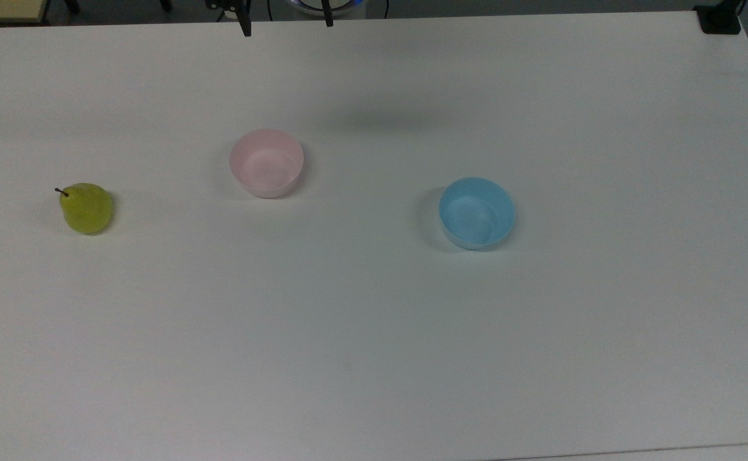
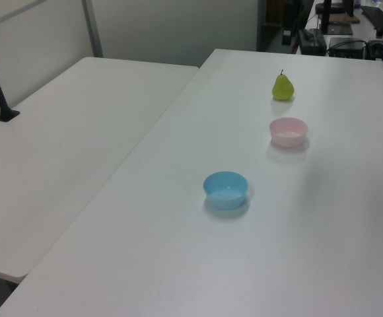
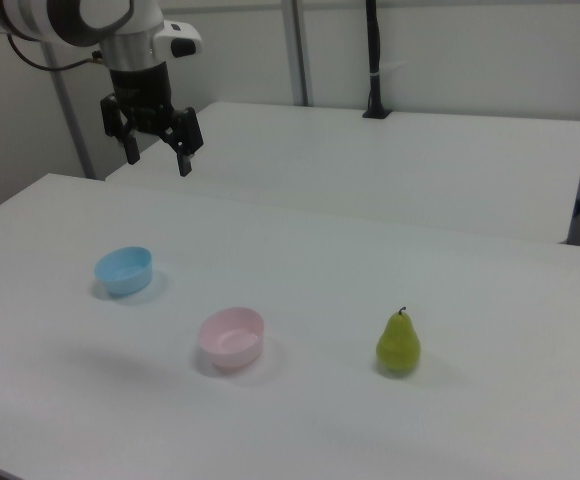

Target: Place the pear in the bowl

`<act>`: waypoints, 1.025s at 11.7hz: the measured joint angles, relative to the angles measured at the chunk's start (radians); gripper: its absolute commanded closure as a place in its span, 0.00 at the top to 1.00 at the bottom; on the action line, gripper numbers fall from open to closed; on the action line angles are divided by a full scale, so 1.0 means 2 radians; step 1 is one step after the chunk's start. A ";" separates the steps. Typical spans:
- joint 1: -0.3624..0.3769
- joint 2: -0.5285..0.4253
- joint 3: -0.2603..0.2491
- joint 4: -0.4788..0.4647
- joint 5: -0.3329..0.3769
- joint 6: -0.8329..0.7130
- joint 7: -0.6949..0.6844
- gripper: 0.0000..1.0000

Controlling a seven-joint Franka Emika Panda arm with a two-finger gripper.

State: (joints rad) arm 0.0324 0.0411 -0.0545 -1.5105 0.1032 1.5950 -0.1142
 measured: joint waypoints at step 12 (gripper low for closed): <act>-0.002 0.000 0.000 0.000 -0.002 0.000 -0.013 1.00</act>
State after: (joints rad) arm 0.0274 0.0416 -0.0553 -1.5105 0.0999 1.5950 -0.1402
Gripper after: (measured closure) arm 0.000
